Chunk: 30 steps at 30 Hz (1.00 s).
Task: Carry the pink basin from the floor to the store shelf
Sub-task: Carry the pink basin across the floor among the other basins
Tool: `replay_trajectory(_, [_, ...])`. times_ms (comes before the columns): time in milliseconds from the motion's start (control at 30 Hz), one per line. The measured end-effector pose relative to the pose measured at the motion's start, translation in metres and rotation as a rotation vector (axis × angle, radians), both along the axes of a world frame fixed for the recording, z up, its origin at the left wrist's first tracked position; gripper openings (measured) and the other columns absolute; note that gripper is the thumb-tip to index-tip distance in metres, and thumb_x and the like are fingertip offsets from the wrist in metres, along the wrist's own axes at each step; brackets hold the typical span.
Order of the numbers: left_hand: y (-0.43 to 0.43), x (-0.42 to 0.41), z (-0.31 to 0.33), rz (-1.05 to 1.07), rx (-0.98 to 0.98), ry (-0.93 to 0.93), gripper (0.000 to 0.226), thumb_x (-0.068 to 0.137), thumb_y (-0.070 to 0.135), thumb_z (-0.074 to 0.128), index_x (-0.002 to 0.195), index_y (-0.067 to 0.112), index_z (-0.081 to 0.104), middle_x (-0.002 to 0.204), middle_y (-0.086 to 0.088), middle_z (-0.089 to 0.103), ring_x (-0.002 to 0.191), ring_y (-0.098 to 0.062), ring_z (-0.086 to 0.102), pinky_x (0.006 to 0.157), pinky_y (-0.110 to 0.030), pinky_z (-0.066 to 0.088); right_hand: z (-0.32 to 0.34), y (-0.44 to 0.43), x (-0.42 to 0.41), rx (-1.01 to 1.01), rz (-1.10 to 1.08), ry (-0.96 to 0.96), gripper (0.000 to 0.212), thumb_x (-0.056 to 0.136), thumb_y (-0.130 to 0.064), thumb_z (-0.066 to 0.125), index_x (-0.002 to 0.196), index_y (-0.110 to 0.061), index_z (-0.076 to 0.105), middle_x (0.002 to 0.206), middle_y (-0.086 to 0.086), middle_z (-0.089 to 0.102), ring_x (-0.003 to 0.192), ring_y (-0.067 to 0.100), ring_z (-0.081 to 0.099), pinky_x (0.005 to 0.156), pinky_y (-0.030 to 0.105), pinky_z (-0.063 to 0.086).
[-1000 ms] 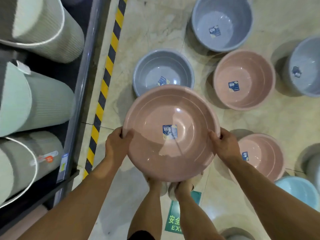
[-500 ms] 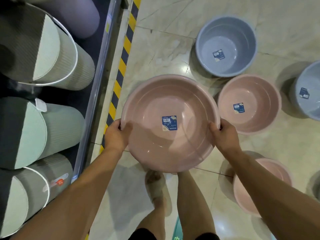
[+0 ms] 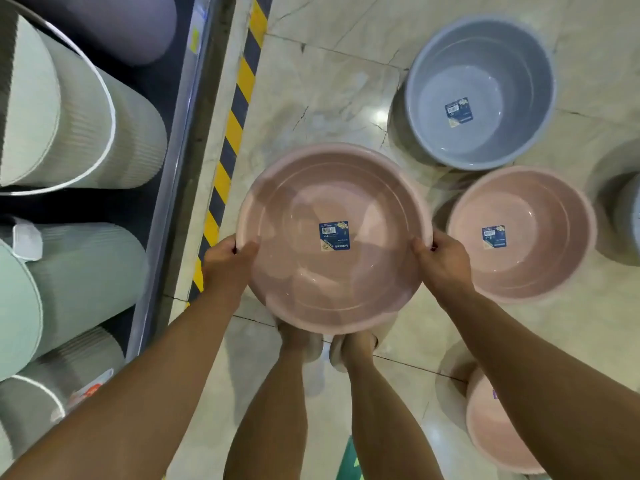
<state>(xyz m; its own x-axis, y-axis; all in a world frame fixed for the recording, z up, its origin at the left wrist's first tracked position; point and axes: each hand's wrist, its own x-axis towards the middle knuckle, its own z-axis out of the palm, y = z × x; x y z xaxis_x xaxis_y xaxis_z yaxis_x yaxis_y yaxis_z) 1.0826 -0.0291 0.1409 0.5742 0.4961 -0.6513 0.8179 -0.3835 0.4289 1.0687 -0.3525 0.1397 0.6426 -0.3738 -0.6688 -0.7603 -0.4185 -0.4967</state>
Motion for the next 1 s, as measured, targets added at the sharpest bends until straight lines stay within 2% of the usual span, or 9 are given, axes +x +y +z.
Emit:
replay_trajectory(100, [0.003,0.011,-0.039,-0.045,0.033,0.039,0.028,0.091,0.034,0.066,0.072,0.013,0.066,0.069,-0.001,0.055,0.070,-0.021,0.048,0.061,-0.032,0.039,-0.030,0.003,0.010,-0.029,0.046,-0.018,0.018,0.097,-0.028,0.061,0.101,-0.016,0.073,0.071,-0.010,0.063,0.066,0.008,0.057,0.057,0.023,0.041])
replay_trajectory(233, [0.008,0.017,-0.089,-0.136,0.087,0.081,0.027,0.095,0.032,0.062,0.084,0.009,0.070,0.069,0.001,0.056,0.074,-0.024,0.051,0.059,-0.032,0.038,-0.075,0.011,0.016,-0.059,0.051,0.016,0.020,0.097,-0.030,0.060,0.095,-0.014,0.073,0.073,-0.003,0.066,0.071,0.020,0.062,0.060,0.027,0.047])
replay_trajectory(400, [0.018,0.013,-0.136,-0.236,0.112,0.107,0.039,0.097,0.042,0.061,0.086,0.005,0.070,0.079,-0.009,0.065,0.082,-0.035,0.060,0.065,-0.037,0.043,-0.120,0.020,0.009,-0.129,0.068,0.046,0.035,0.099,-0.032,0.058,0.098,-0.001,0.074,0.086,0.017,0.074,0.081,0.035,0.069,0.073,0.044,0.057])
replay_trajectory(500, [0.018,0.012,-0.153,-0.293,0.120,0.107,0.038,0.099,0.041,0.060,0.097,0.005,0.073,0.089,-0.012,0.070,0.086,-0.036,0.062,0.068,-0.039,0.046,-0.137,0.021,0.005,-0.141,0.062,0.034,0.035,0.100,-0.032,0.058,0.095,0.000,0.072,0.083,0.018,0.072,0.079,0.036,0.066,0.064,0.038,0.050])
replay_trajectory(600, [0.016,0.013,-0.167,-0.260,0.087,0.081,0.031,0.100,0.036,0.061,0.104,0.007,0.071,0.091,-0.009,0.068,0.088,-0.034,0.062,0.068,-0.035,0.041,-0.148,0.022,0.000,-0.125,0.055,0.011,0.029,0.100,-0.032,0.057,0.100,-0.008,0.073,0.083,0.010,0.070,0.075,0.024,0.063,0.057,0.025,0.042])
replay_trajectory(667, [0.015,0.014,-0.172,-0.227,0.051,0.071,0.027,0.100,0.034,0.061,0.111,0.010,0.070,0.096,-0.007,0.067,0.090,-0.031,0.061,0.072,-0.034,0.043,-0.154,0.022,-0.003,-0.074,0.011,0.001,0.024,0.098,-0.034,0.060,0.109,-0.018,0.073,0.088,0.000,0.070,0.078,0.013,0.063,0.061,0.021,0.043])
replay_trajectory(800, [0.019,0.016,-0.166,-0.211,-0.042,0.075,0.020,0.098,0.032,0.065,0.112,0.017,0.067,0.103,-0.004,0.068,0.094,-0.026,0.062,0.074,-0.034,0.045,-0.156,0.015,-0.003,0.023,-0.065,0.049,0.032,0.093,-0.035,0.067,0.120,-0.019,0.070,0.099,-0.002,0.071,0.089,0.016,0.067,0.070,0.025,0.049])
replay_trajectory(900, [0.023,0.022,-0.145,-0.214,-0.092,0.111,0.027,0.095,0.033,0.070,0.116,0.015,0.070,0.103,-0.003,0.070,0.096,-0.028,0.065,0.076,-0.039,0.051,-0.135,0.013,-0.002,0.059,-0.127,0.078,0.029,0.092,-0.036,0.068,0.116,-0.018,0.071,0.096,0.000,0.073,0.087,0.018,0.070,0.067,0.026,0.052])
replay_trajectory(1000, [0.026,0.029,-0.106,-0.181,-0.130,0.114,0.019,0.092,0.033,0.073,0.105,0.019,0.070,0.093,0.001,0.070,0.097,-0.032,0.068,0.083,-0.049,0.059,-0.092,0.014,-0.002,0.058,-0.161,0.072,0.018,0.093,-0.035,0.068,0.104,-0.022,0.071,0.084,-0.004,0.072,0.074,0.010,0.069,0.056,0.016,0.051])
